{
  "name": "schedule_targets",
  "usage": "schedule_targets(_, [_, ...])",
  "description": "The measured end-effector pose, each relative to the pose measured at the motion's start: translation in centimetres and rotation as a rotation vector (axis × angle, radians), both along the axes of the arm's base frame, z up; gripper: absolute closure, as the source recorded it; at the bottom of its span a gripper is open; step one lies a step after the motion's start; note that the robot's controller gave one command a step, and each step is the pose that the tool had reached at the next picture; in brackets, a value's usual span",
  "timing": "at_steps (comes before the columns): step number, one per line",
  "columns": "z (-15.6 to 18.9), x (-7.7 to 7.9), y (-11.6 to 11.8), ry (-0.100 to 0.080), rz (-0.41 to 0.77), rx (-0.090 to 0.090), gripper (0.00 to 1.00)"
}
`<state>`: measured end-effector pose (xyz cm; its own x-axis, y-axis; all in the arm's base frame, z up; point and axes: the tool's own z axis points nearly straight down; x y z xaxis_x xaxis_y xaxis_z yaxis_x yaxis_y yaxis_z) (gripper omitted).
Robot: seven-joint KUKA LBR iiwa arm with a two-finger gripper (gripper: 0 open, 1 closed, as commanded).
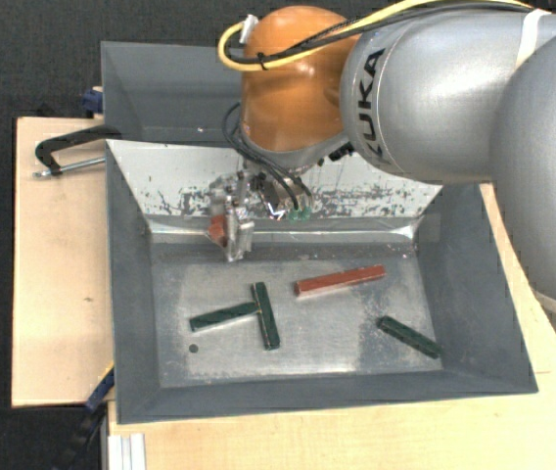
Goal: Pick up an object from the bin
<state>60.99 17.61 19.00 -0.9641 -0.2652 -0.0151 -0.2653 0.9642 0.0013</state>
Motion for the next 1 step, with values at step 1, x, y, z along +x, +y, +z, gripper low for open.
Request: schedule_targets(1, [-6.28,-0.67,0.28,0.013,0.002,0.004,1.00])
